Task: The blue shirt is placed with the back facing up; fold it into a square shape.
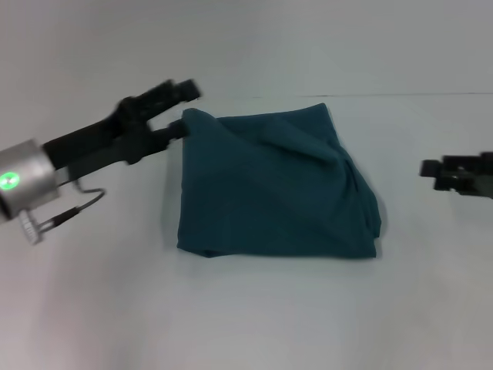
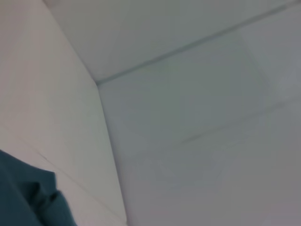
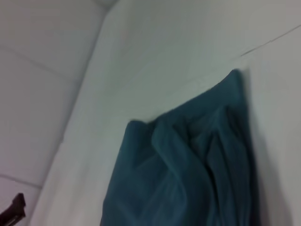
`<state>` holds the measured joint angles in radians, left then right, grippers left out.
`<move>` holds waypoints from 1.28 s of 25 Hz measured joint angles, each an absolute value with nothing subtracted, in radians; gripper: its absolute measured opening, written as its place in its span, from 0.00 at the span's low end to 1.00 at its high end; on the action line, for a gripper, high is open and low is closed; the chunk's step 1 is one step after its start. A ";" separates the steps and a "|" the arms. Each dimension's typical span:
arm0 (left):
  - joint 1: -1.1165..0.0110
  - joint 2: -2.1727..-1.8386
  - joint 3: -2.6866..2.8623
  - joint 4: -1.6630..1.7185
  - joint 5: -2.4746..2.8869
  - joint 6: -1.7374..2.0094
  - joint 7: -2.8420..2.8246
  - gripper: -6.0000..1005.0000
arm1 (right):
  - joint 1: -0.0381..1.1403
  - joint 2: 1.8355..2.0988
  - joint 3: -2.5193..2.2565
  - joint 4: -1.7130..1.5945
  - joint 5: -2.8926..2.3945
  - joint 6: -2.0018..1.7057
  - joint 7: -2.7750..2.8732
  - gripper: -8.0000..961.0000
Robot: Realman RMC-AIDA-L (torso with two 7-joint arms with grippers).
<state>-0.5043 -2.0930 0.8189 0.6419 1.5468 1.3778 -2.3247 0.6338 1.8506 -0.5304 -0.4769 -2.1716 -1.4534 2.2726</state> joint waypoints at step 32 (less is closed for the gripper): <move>-0.432 -2.097 0.640 0.663 1.697 1.493 -2.330 0.93 | 0.934 1.976 -0.919 -0.505 -2.469 -1.108 2.585 0.65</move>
